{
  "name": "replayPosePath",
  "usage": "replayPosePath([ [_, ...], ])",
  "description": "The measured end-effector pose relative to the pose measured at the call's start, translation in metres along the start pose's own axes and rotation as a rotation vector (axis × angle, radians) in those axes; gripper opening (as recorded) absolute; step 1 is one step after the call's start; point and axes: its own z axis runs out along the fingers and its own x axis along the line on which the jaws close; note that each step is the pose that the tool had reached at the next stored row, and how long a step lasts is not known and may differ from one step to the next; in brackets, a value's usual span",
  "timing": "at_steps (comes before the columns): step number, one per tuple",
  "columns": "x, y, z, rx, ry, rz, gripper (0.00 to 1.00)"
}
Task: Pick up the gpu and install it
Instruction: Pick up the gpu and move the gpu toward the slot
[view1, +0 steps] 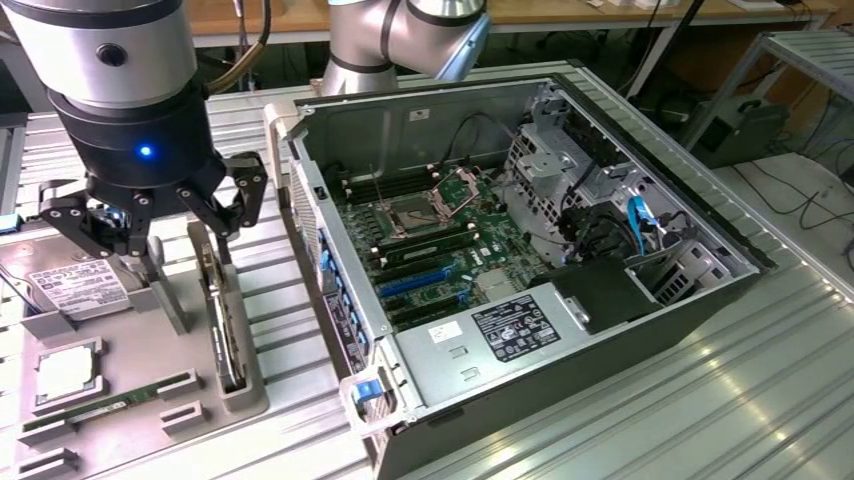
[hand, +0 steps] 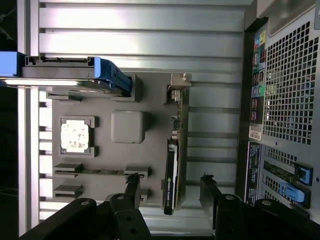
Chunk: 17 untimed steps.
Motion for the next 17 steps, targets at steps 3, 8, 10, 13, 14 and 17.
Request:
replayPosePath([
  [3,0.0,0.0,0.0009,0.0017,-0.0216,-0.02,0.6],
  [8,0.0,0.0,0.0042,0.0031,-0.045,-0.036,0.6],
  [10,0.0,-0.0001,0.0076,0.0033,-0.0449,-0.037,0.6],
  [13,0.0,-0.0001,0.0124,0.0034,-0.0449,-0.038,0.6],
  [14,0.0,-0.0001,0.0142,0.0034,-0.0449,-0.038,0.6],
  [17,0.0,-0.0002,0.0199,0.0035,-0.0449,-0.038,0.6],
])
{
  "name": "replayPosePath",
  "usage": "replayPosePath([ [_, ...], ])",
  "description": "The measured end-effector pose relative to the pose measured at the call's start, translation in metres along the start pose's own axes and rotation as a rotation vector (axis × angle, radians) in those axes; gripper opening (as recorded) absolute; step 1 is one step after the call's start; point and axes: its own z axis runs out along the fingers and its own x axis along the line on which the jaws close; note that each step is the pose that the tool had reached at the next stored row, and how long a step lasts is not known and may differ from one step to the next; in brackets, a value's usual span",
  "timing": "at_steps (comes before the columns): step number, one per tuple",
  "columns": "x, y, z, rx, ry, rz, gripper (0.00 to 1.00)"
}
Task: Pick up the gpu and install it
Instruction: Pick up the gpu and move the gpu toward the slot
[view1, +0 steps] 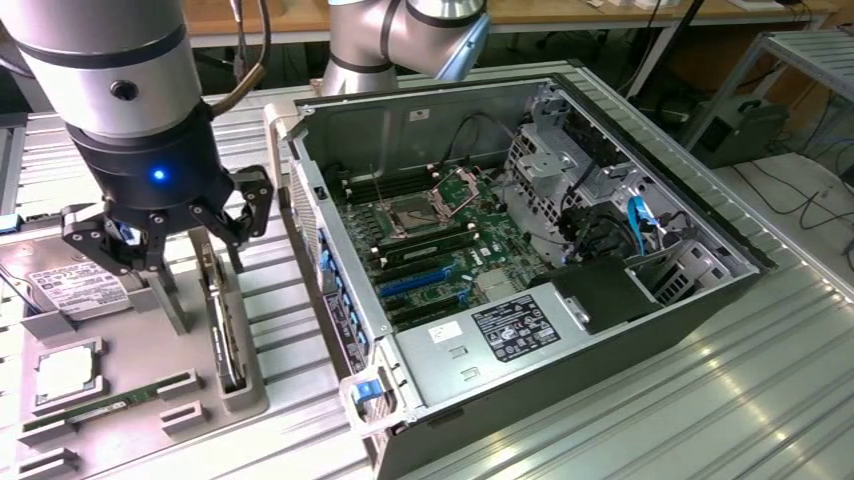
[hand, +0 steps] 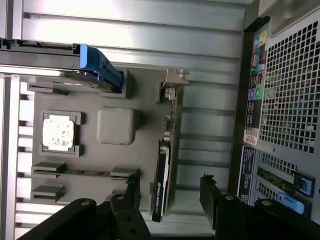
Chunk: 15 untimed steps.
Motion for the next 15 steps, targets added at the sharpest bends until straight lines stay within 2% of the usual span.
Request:
replayPosePath([
  [15,0.002,0.0001,0.0218,0.0,-0.0003,0.0,0.6],
])
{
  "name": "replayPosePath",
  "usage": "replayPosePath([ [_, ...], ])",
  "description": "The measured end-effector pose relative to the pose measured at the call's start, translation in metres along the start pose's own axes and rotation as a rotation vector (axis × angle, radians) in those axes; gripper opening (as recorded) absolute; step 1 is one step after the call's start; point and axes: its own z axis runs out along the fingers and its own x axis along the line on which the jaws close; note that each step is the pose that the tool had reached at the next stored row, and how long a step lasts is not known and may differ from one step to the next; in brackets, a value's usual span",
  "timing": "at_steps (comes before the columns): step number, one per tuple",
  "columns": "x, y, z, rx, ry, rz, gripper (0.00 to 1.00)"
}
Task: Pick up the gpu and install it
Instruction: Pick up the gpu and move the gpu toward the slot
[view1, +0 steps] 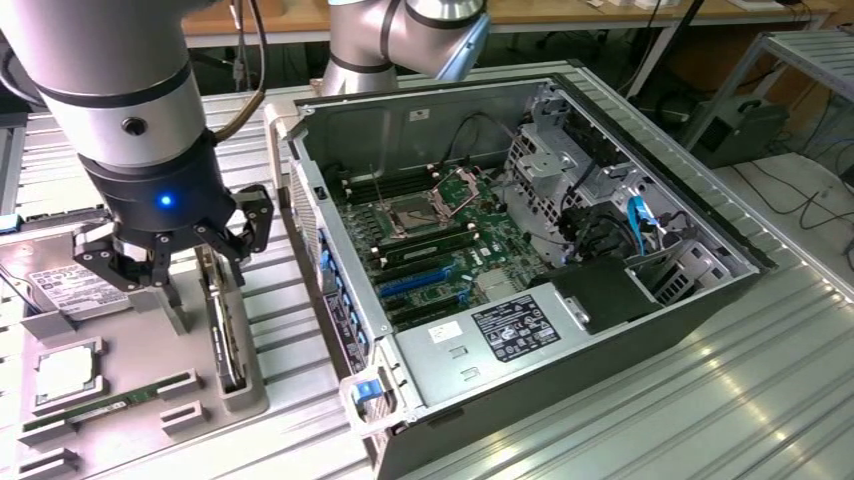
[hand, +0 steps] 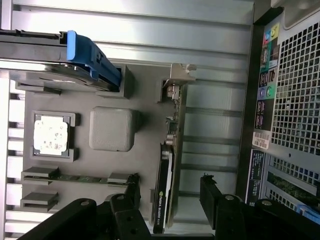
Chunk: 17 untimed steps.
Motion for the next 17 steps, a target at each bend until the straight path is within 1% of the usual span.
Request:
replayPosePath([
  [6,0.0,-0.0001,0.0084,0.0023,0.0,0.027,0.6],
  [10,0.001,-0.0028,0.0134,0.0022,-0.0001,0.027,0.6],
  [13,0.001,-0.0055,0.019,0.0023,0.0,0.027,0.6],
  [17,0.001,-0.0062,0.0259,0.0023,-0.0001,0.027,0.6],
])
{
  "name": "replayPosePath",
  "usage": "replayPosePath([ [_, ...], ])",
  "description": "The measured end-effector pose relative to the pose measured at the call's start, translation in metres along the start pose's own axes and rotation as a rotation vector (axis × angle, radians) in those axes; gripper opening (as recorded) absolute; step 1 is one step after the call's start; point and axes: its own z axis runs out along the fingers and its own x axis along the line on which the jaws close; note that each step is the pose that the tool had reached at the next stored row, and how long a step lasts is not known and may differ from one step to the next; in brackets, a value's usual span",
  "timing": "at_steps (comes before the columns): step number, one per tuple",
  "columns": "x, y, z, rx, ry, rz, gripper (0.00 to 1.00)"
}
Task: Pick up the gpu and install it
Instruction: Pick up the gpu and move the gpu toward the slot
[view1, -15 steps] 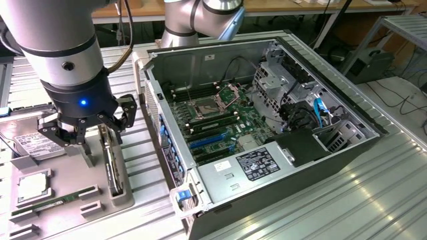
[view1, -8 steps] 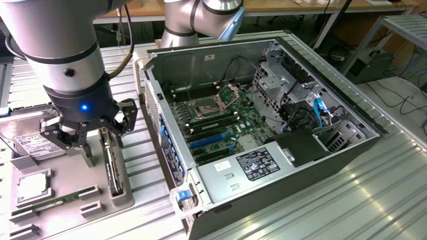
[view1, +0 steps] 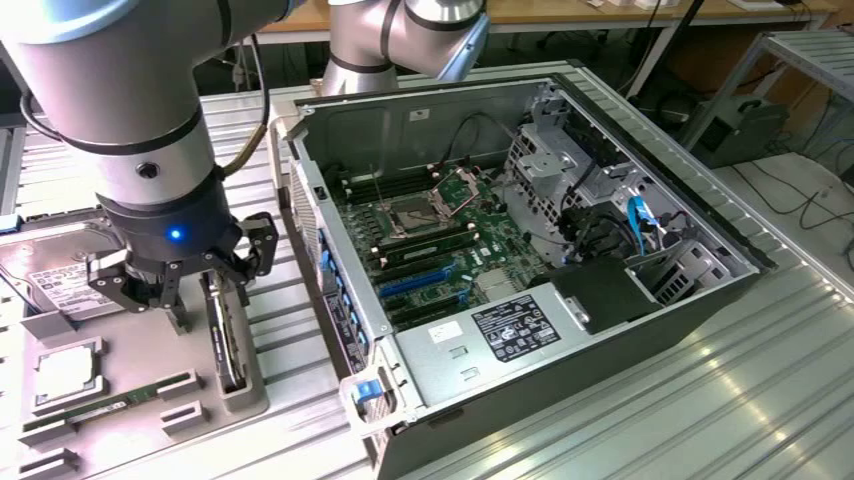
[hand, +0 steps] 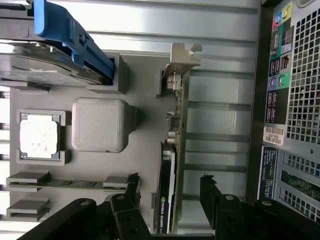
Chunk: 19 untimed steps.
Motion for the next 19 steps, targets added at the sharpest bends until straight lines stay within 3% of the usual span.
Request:
replayPosePath([
  [11,0.0,-0.0007,0.0223,0.0001,0.0,0.008,0.6],
  [19,0.0,0.0053,0.0367,0.0001,0.0,0.011,0.6],
])
